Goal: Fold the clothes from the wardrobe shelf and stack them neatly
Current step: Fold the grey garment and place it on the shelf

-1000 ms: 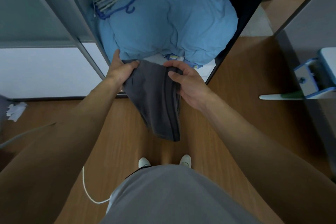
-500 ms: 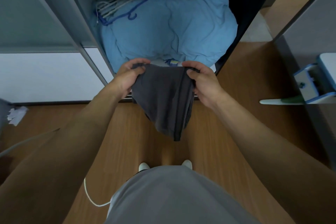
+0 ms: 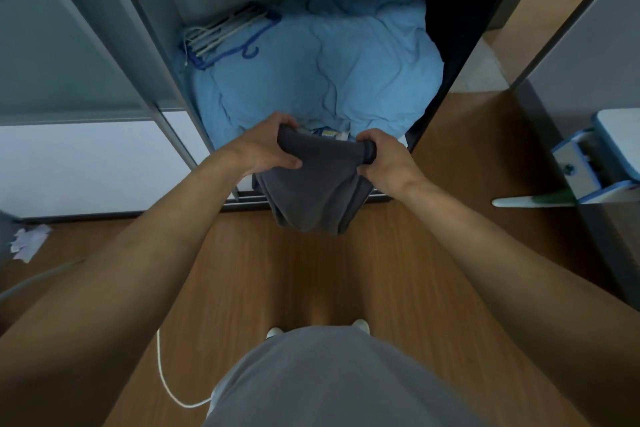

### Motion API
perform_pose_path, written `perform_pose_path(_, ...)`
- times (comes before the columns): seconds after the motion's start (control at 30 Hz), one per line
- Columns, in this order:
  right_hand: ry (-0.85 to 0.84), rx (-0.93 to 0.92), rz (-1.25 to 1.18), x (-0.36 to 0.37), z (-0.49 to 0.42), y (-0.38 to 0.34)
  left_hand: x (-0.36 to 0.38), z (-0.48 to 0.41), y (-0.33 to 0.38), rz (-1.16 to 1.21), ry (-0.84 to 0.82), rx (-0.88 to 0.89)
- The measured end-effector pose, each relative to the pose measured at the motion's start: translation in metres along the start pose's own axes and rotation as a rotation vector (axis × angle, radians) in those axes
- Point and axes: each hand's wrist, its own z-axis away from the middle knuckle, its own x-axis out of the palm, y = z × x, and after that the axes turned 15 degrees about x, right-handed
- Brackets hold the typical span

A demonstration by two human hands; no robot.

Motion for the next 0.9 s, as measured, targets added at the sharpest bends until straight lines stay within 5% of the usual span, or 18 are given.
perform_pose_path(0.2, 0.217, -0.058, 0.161, -0.004, -0.008, 0.004, 0.007, -0.002, -0.007, -0.399, 0.077, -0.014)
perform_pose_path(0.33, 0.191, -0.064, -0.061, -0.01, -0.009, 0.005, 0.003, 0.005, -0.011, -0.611, 0.142, -0.034)
perform_pose_path(0.57, -0.069, 0.002, -0.36, -0.018, 0.006, -0.009, 0.001, 0.024, -0.025, 0.111, 0.34, -0.072)
perform_pose_path(0.9, -0.287, -0.034, -0.875, -0.036, 0.012, 0.005, 0.016, 0.017, 0.034, 0.771, 0.583, -0.078)
